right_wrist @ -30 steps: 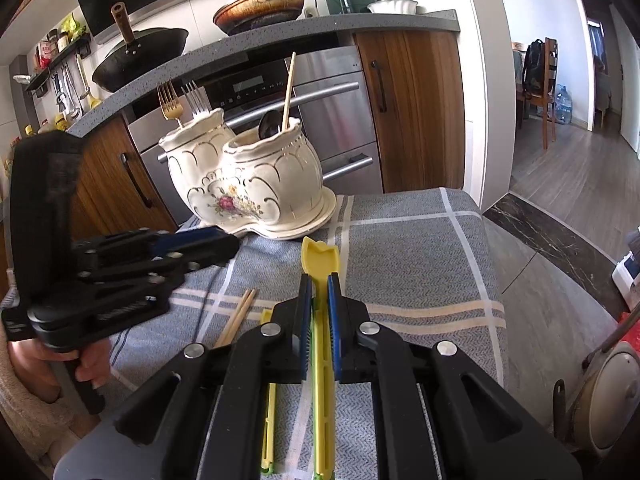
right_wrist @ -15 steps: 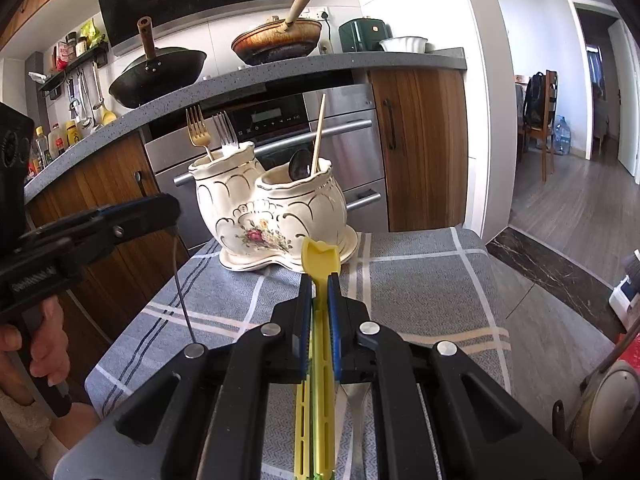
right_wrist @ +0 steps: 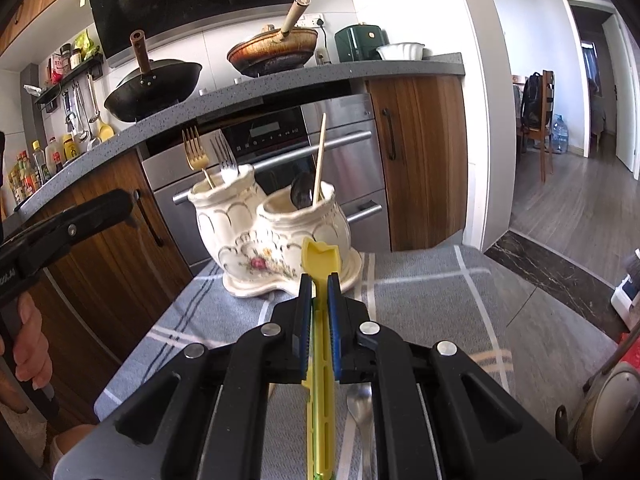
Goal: Organize utensils
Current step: 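Lift the yellow utensil with the right tool toward the holder while the left tool lifts the flower spoon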
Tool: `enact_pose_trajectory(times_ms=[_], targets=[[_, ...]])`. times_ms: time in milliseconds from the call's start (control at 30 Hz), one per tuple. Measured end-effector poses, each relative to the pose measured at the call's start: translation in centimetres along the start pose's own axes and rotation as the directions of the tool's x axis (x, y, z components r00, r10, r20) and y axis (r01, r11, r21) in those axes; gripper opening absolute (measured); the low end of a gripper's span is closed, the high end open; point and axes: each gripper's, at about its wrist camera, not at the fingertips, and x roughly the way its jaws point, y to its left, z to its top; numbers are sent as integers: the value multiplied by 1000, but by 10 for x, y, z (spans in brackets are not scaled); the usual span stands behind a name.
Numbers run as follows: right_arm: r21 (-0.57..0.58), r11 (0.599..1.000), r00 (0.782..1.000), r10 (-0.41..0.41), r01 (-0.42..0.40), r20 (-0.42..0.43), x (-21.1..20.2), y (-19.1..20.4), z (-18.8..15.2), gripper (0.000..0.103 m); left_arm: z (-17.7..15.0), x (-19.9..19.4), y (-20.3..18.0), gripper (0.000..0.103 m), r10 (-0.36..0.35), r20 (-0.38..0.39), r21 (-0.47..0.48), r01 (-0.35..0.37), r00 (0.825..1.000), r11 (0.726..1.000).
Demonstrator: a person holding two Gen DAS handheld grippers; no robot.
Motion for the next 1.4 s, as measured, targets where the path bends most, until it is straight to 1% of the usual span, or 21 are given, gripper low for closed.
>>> enact_pose_trajectory(times_ms=[167, 300, 400, 600, 667, 767, 833, 933, 1067, 1233, 1333, 1400], targets=[[-26, 1000, 999, 6, -5, 32, -1, 9, 19, 8, 8, -8, 9, 26, -9, 2, -4, 9, 1000, 1000], [-51, 999, 998, 9, -6, 57, 3, 16, 37, 8, 22, -17, 15, 26, -3, 11, 11, 3, 1000, 1000], [-53, 998, 997, 20, -16, 77, 8, 20, 55, 8, 38, -25, 22, 26, 17, 28, 30, -18, 999, 999], [-59, 998, 993, 42, -35, 112, 26, 30, 99, 8, 87, -36, 43, 26, 69, 75, 54, -73, 995, 996], [-71, 997, 990, 42, -33, 134, 36, 34, 115, 8, 102, -33, 50, 26, 82, 78, 58, -87, 994, 995], [-78, 997, 986, 37, -25, 164, 51, 35, 131, 8, 125, -26, 61, 26, 121, 88, 75, -128, 989, 989], [-66, 997, 984, 38, -27, 174, 62, 33, 139, 8, 137, -19, 69, 26, 138, 94, 74, -145, 986, 987], [-44, 998, 982, 45, -38, 182, 82, 28, 147, 8, 149, -10, 76, 26, 176, 119, 92, -187, 977, 978], [-39, 998, 974, 59, -52, 217, 101, 25, 148, 8, 150, 17, 77, 26, 193, 110, 121, -206, 975, 971], [-72, 996, 963, 60, -43, 263, 117, 25, 138, 8, 136, 46, 86, 26, 185, 69, 116, -193, 980, 974], [-71, 996, 962, 77, -61, 261, 124, 20, 132, 8, 127, 61, 89, 26, 177, 46, 111, -181, 983, 977], [-72, 996, 964, 75, -58, 256, 130, 18, 127, 8, 120, 68, 89, 26, 169, 30, 112, -172, 985, 979]])
